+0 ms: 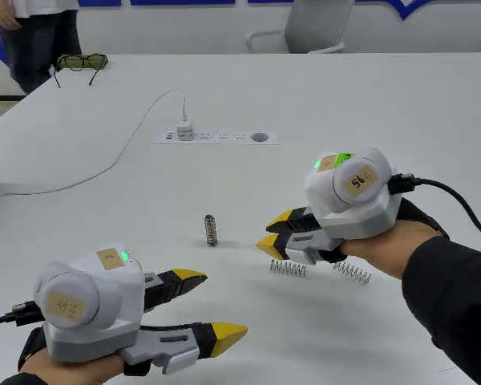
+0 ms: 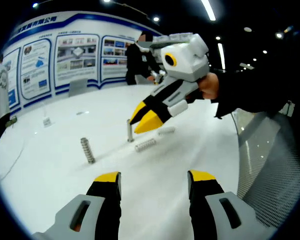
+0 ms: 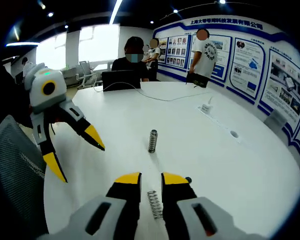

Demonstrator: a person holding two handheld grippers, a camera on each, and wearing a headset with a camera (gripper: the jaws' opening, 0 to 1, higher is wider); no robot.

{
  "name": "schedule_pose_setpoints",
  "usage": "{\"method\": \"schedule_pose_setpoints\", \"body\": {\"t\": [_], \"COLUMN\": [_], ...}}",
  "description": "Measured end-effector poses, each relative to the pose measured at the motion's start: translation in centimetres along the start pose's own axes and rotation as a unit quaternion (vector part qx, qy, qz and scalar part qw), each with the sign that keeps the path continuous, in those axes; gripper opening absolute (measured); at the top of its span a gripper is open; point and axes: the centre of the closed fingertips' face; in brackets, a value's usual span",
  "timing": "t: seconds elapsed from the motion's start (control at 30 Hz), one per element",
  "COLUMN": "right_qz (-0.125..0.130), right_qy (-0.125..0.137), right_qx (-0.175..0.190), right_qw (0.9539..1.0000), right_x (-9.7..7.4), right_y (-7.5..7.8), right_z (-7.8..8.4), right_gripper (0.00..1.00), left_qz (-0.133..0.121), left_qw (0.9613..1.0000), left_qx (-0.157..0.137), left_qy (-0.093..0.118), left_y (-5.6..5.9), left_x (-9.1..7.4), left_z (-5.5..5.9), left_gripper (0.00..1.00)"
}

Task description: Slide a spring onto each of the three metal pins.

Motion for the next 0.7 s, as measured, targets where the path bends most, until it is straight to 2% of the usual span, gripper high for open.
{"method": "schedule_pose_setpoints", "body": {"t": [0.17,0.43,0.7], "right_qz": [0.002,0.01,0.002], "right_qy": [-0.015,-0.045,-0.057], "right_qx": [-0.002,-0.016,-0.014], "right_qw": [0.9999,0.9988,0.9983], "right_x": [-0.8,-0.5,0.3], "right_y": [0.2,0.8,1.1], "right_z": [2.1,4.9,6.0], "right_gripper": [0.17,0.17,0.17], "left_qz": [0.005,0.01,0.009], "left_qw": [1.0,0.9999,0.9999], "left_qx": [0.003,0.007,0.003], "left_qy": [-0.002,-0.006,-0.007], "left_y": [0.2,0.3,0.2], "left_x": [0.5,0.8,0.8], "left_z": [-0.1,-0.2,0.0], "left_gripper": [0.54,0.54,0.53]}}
Point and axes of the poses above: the centre of the closed fingertips' face, and the gripper's own axes: x roughly forward along the fingers, y roughly to its right, z roughly out of its underside, and after that the axes turned 15 degrees about z, right-handed
